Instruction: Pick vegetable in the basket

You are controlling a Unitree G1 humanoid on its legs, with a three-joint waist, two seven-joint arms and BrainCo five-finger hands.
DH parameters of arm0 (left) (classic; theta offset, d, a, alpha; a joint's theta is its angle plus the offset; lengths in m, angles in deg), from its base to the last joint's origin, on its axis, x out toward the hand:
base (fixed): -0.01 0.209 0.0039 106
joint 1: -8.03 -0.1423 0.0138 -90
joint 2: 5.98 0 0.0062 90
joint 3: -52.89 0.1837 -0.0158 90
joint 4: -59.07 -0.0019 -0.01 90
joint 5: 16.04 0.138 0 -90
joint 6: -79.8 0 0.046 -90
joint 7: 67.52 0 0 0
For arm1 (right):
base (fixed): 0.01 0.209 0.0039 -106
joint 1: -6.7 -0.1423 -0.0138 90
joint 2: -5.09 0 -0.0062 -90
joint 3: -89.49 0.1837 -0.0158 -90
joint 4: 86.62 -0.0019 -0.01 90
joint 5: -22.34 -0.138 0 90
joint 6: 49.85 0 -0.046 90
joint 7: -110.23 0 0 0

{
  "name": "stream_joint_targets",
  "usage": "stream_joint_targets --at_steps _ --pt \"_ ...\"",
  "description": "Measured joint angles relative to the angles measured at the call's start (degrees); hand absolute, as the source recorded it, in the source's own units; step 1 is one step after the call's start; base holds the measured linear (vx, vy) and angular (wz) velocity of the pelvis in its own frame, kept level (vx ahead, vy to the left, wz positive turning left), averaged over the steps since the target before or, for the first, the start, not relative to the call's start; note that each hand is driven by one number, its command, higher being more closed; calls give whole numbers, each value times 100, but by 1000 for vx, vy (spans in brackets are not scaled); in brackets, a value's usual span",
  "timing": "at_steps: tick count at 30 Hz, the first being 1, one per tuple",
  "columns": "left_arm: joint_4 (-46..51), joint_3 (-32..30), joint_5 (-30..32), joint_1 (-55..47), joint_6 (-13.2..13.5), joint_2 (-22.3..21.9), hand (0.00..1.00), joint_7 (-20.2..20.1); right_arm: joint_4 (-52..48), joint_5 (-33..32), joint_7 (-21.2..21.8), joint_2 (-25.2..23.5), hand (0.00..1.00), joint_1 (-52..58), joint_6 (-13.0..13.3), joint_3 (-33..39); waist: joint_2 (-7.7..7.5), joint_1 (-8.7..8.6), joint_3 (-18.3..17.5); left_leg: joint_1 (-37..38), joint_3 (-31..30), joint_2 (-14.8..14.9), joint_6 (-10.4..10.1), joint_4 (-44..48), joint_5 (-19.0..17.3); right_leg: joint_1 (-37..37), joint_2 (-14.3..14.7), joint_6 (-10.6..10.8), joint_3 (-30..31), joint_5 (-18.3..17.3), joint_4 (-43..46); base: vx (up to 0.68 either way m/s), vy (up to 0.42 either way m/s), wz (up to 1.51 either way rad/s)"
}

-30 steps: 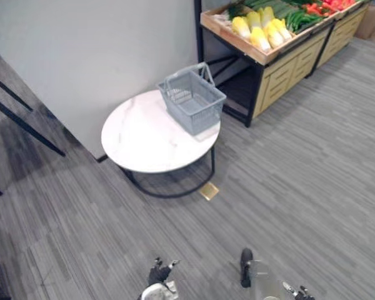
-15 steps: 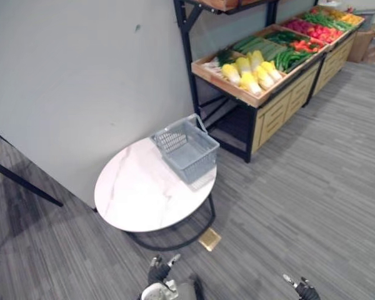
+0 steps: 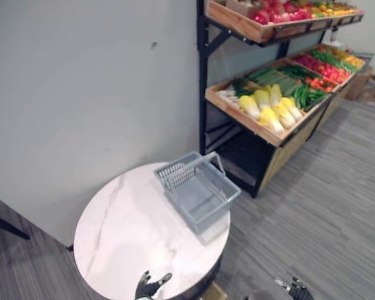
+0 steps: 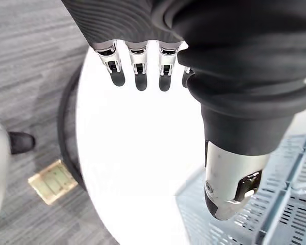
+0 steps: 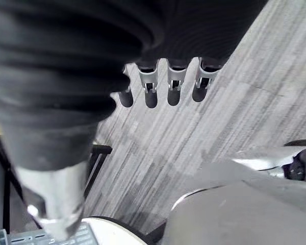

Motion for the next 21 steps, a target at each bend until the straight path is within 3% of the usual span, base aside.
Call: stream_joint_targets --at_steps 1,2,4,6,7,8,9,11,16,21 --pt "50 -1 -6 21 1 -69 0 0 -1 -3 -2 -1 0 -6 1 13 24 2 20 91 -220 59 -48 -11 -29 -76 37 36 59 28 -1010 413 -121 82" --pt "82 -2 -6 23 2 -94 0 0 -2 -4 -1 -1 0 -6 1 25 49 8 29 121 -336 106 -100 -7 -61 -63 85 81 168 64 -1450 404 -190 103" --pt "122 -28 -6 -45 52 -116 0 11 -32 -17 -2 -21 0 -13 4 45 47 26 44 171 -714 249 -395 107 -305 82 110 136 809 384 -2942 394 -307 95" --pt "241 -144 -7 -160 70 -91 0 20 -74 -31 0 -66 0 1 8 43 -99 28 30 172 -904 284 -607 271 -589 175 47 156 1169 727 -3377 326 -395 79" --pt "322 -223 -2 -238 101 -28 0 24 -69 -56 -2 -133 0 33 7 43 -261 44 1 181 -1023 277 -763 379 -769 201 -40 507 1165 1108 -3370 293 -471 81" --pt "275 -287 4 -300 99 -119 0 40 -71 -58 -6 -67 0 2 4 56 -64 47 -3 163 -1170 564 -886 494 -850 223 148 491 872 999 -3157 360 -521 62" --pt "274 -362 7 -395 122 -310 0 41 -73 -73 -23 23 0 -44 11 55 204 94 -56 166 -1109 852 -975 513 -771 268 384 417 729 900 -3194 284 -396 41" --pt "207 -574 -2 -422 134 -477 0 128 -58 -178 -44 123 0 -177 13 62 357 129 -47 69 -1166 1056 -1088 528 -465 349 546 312 547 880 -3263 222 -352 33" --pt "-66 -931 -171 -340 156 -461 0 255 133 -268 -61 248 0 -185 53 124 302 83 -55 -243 -1283 1303 -1102 707 310 885 677 114 -25 833 -3868 131 -261 49" --pt "-291 -1194 -160 -257 122 -450 0 428 226 -279 -221 366 0 -73 62 434 310 17 -72 -343 -427 1367 -1140 490 820 1026 645 33 -294 961 -4251 85 -100 26"
